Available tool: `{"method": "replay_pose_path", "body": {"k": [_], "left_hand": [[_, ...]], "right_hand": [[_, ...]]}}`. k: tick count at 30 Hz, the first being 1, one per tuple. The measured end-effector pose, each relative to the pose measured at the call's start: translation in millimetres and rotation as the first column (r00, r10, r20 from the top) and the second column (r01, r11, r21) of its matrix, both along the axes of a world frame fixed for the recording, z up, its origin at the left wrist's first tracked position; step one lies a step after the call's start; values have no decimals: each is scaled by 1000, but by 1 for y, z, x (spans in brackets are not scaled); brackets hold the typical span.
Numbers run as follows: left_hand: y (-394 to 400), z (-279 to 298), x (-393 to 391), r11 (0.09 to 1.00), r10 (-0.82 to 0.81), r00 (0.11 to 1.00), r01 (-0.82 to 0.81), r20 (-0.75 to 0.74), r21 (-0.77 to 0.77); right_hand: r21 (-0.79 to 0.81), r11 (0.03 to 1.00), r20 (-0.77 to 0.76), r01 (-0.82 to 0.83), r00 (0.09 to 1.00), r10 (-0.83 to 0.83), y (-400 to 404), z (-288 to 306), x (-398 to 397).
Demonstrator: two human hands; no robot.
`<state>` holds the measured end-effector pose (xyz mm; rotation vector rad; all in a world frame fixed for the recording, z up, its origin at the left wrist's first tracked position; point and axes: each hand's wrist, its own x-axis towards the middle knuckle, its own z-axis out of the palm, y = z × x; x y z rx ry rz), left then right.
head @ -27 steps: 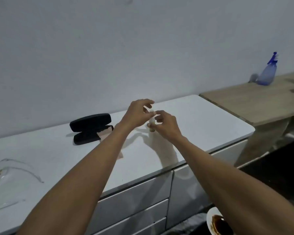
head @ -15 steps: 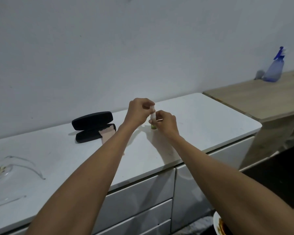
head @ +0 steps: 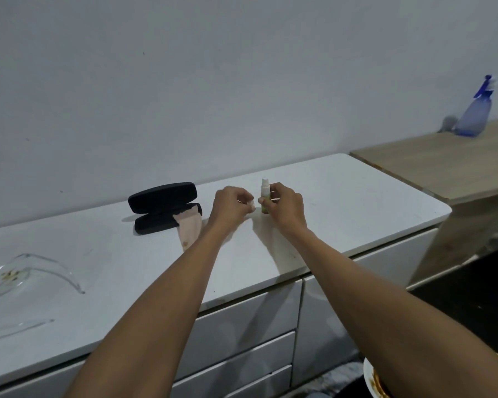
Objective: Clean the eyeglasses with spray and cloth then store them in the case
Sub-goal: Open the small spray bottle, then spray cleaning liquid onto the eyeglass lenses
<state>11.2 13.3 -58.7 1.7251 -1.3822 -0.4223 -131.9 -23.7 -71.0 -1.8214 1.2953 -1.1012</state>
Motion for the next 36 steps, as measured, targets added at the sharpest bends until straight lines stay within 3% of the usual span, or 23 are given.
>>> {"method": "replay_pose_path", "body": {"k": [11,18,26,32,36], "left_hand": [[6,-7,-2,996,-40,999,40,-8,79],[42,31,45,986,65,997,-59,35,-157],[144,57,141,909,349,928,-301,128,-289],[245,51,197,805,548,811,-445,203,-393],[308,47,225,772,626,721,-523,296,-360]], "right_hand": [[-20,999,-31,34,999,-35,1,-3,4],[-254,966,8,53,999,-53,21,32,27],[-376,894,30,-243,961,274,90,62,122],[-428,796,-33,-427,888,459,160,57,197],[-377,765,-44,-522,835,548,199,49,230]]}}
